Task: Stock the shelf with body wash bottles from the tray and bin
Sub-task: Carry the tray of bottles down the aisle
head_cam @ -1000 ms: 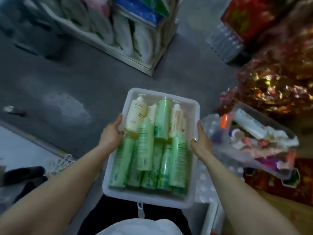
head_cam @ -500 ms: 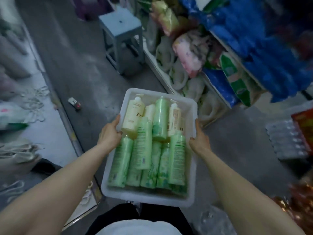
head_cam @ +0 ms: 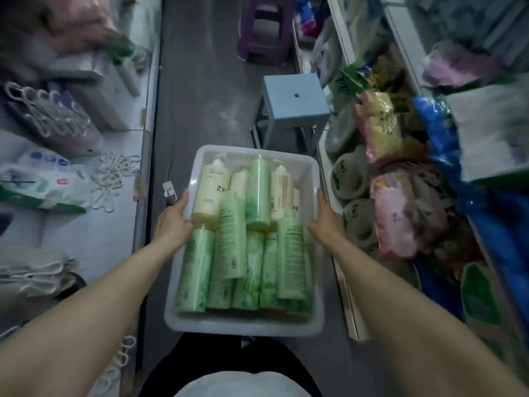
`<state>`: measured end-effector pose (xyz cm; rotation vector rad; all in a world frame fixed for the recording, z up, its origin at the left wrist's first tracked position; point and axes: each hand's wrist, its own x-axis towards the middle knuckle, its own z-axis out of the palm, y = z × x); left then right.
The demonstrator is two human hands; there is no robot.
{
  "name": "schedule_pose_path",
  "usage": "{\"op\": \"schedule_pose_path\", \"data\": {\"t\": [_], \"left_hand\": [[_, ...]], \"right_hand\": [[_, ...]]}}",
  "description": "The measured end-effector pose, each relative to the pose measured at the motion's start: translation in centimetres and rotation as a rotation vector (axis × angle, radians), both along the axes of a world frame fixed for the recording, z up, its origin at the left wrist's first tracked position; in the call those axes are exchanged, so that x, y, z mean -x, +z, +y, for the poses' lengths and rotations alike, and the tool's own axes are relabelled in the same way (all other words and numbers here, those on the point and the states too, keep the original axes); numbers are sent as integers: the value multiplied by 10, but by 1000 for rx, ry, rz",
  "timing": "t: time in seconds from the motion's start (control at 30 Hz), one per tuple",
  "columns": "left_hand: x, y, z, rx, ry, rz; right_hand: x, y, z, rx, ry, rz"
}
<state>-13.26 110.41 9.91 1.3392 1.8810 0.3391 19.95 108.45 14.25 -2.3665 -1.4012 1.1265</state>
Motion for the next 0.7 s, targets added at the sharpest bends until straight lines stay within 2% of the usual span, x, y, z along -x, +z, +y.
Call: {"op": "schedule_pose_path", "data": {"t": [0.47,0.57,0.7], "left_hand": [[-31,-2,338,5,97,2],[-38,-5,412,7,126,3],[-44,-7,506,1,196,-5]], "right_hand": [[-31,8,371,8,151,-119],[-37,3,456,18,157,-94],[-42,3,568,22,251,-134]]}}
